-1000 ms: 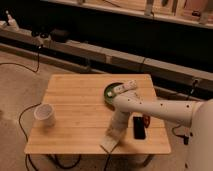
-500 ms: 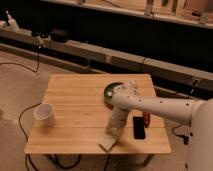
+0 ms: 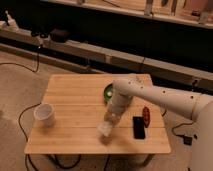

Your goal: Place the white sponge in the ceramic cup

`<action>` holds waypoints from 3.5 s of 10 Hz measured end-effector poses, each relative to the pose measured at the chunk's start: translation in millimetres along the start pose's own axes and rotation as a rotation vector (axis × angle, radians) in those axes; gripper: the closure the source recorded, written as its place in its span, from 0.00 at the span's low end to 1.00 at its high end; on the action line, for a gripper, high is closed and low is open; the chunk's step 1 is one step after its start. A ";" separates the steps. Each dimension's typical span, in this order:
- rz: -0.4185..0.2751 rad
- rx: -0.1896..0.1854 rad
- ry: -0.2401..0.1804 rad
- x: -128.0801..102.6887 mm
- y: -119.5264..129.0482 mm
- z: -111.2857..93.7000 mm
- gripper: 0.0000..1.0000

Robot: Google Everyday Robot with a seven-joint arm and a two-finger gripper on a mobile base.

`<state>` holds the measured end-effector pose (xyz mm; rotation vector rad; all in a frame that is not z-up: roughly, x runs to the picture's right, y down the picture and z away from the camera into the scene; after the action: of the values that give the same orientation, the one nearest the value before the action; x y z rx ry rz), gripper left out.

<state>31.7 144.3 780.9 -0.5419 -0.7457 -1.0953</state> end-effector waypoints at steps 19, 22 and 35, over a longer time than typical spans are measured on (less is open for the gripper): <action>-0.750 -0.003 -0.016 -8.6 -282.4 -17.2 0.90; -0.776 -0.010 -0.004 -21.1 -293.5 4.7 0.90; -0.862 -0.037 -0.004 -53.7 -350.9 -2.8 0.90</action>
<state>-307.1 43.2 749.1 -0.2389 -0.9965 -1.9031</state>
